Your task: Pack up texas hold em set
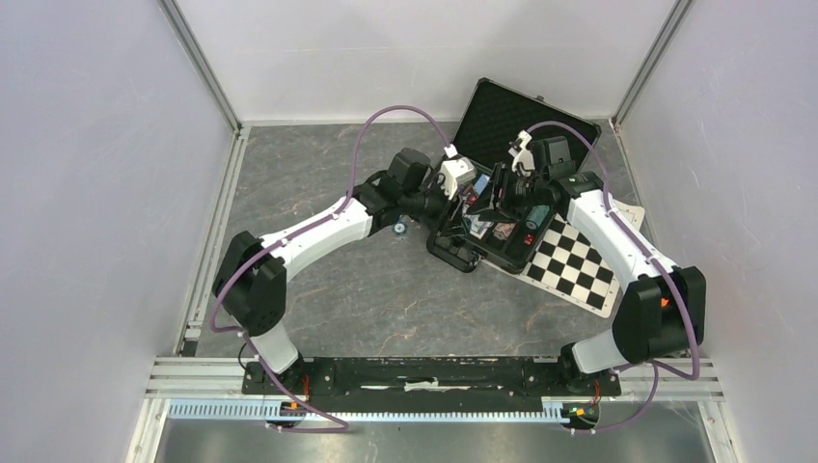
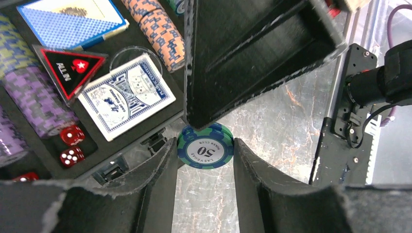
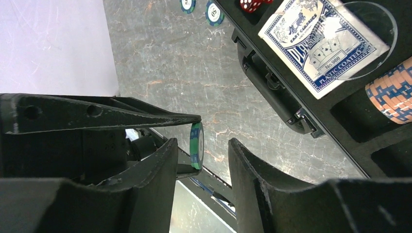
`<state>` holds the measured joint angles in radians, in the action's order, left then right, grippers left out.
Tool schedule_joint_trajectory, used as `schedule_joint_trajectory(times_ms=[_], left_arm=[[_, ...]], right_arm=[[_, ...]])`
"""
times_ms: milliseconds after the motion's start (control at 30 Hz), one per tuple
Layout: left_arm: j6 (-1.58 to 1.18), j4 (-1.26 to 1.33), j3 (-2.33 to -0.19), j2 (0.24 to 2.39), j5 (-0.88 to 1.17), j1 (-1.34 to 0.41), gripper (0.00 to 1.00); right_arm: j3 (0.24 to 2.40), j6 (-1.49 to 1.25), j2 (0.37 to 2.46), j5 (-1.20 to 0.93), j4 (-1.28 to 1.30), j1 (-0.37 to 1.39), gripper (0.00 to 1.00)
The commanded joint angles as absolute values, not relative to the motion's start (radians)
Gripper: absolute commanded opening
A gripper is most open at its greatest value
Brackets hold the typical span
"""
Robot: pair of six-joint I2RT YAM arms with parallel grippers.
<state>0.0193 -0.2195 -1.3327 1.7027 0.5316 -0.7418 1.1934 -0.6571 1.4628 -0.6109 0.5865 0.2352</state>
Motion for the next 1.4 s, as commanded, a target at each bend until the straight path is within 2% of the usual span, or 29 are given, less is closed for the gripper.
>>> schedule_joint_trajectory(times_ms=[0,367,500,567,600,667,700,733,800,900,1000,1200,1367], left_arm=[[0.127,-0.251,-1.4,1.712,0.524,-0.75,0.27],[0.138,-0.262,-1.412,1.718,0.521,-0.755,0.27],[0.138,-0.262,-1.414,1.717,0.514,-0.756,0.27],[0.136,-0.262,-1.414,1.718,0.514,-0.756,0.27],[0.131,-0.262,-1.412,1.717,0.513,-0.756,0.29],[0.116,-0.263,-1.408,1.714,0.509,-0.756,0.56],[0.11,-0.263,-1.399,1.707,0.505,-0.756,0.68],[0.101,-0.26,-1.389,1.697,0.495,-0.756,0.75],[0.081,-0.246,-1.352,1.665,0.47,-0.755,0.84],[0.034,-0.254,-1.3,1.621,0.426,-0.746,0.89],[-0.034,-0.304,-1.267,1.592,0.336,-0.731,0.92],[-0.136,-0.391,-1.232,1.554,0.159,-0.654,0.95],[-0.254,-0.455,-1.244,1.592,0.165,-0.494,0.94]], right_arm=[[1.214,-0.665,1.475,-0.64,0.594,0.255,0.48],[1.207,-0.659,1.499,-0.649,0.6,0.299,0.43],[1.207,-0.659,1.506,-0.65,0.601,0.307,0.35],[1.204,-0.66,1.505,-0.647,0.603,0.307,0.24],[1.205,-0.656,1.506,-0.641,0.606,0.307,0.17],[1.209,-0.645,1.504,-0.612,0.607,0.308,0.0],[1.218,-0.63,1.506,-0.594,0.612,0.305,0.0],[1.228,-0.605,1.509,-0.562,0.622,0.304,0.0],[1.261,-0.516,1.525,-0.5,0.644,0.298,0.0],[1.298,-0.297,1.533,-0.337,0.669,0.296,0.0],[1.243,-0.138,1.498,-0.228,0.601,0.296,0.0],[1.128,-0.011,1.438,-0.177,0.493,0.308,0.0],[1.097,0.084,1.44,-0.147,0.489,0.332,0.0]])
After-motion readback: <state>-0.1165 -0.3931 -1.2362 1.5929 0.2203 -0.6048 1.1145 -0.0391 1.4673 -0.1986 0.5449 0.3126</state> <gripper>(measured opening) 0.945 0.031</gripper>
